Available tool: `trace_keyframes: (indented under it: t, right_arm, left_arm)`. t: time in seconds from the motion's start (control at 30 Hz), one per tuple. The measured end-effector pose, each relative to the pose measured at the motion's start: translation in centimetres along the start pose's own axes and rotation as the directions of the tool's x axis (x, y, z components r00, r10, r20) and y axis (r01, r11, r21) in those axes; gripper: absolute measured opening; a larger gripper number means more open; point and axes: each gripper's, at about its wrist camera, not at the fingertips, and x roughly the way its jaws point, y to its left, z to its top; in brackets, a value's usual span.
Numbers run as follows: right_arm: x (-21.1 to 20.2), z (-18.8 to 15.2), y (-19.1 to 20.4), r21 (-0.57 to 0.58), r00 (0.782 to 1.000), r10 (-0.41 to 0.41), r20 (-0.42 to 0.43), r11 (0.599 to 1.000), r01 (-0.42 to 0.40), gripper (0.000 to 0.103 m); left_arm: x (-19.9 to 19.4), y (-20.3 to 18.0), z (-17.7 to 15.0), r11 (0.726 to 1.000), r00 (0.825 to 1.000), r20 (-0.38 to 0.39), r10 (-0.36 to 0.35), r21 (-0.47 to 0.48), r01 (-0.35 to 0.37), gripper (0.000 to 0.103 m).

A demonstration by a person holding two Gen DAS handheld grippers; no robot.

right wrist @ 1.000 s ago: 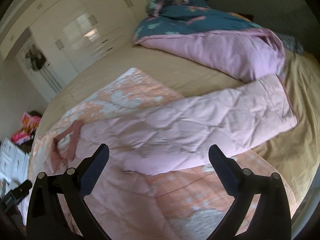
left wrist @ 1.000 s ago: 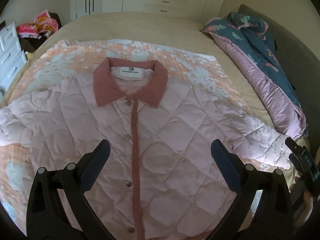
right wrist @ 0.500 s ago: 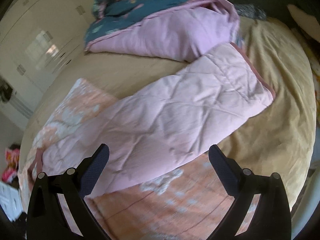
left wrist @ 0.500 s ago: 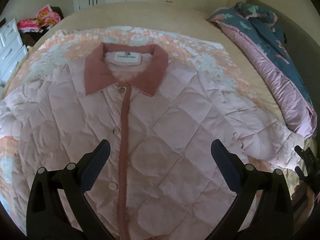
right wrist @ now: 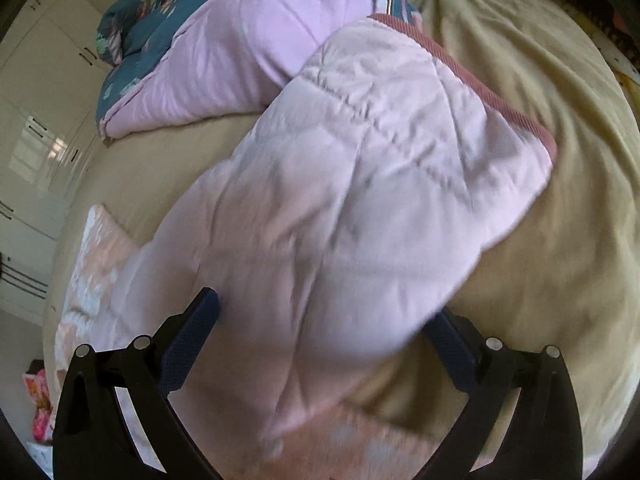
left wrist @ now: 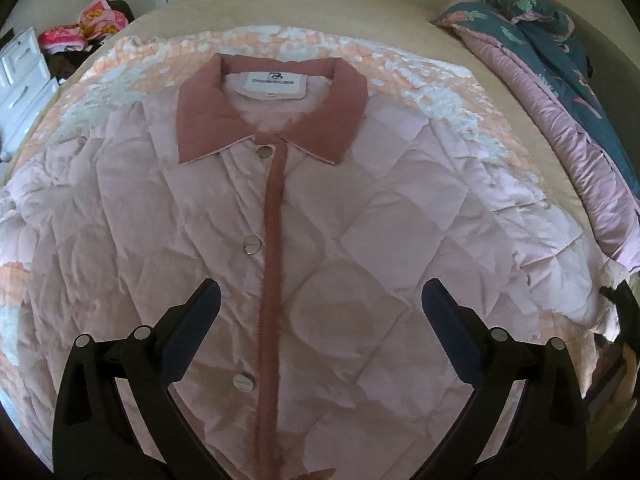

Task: Fold large clothes
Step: 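Lift the sleeve cuff with the right tool and carry it across the jacket body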

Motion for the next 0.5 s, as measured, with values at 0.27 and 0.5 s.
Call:
trace_keyframes:
  t: [0.27, 0.5]
  right_arm:
    - [1.1, 2.7, -2.2, 0.168, 0.991, 0.112, 0.073, 0.978, -0.123, 0.087]
    - [-2.2, 3.1, -1.1, 0.183, 0.940, 0.314, 0.132, 0.924, -0.335, 0.020]
  left_arm:
    - [-0.1, 1.0, 0.5, 1.000, 1.000, -0.014, 0.022, 0.023, -0.022, 0.094]
    - [-1.2, 2.5, 1.2, 1.000, 1.000, -0.004, 0.007, 0.013, -0.007, 0.094]
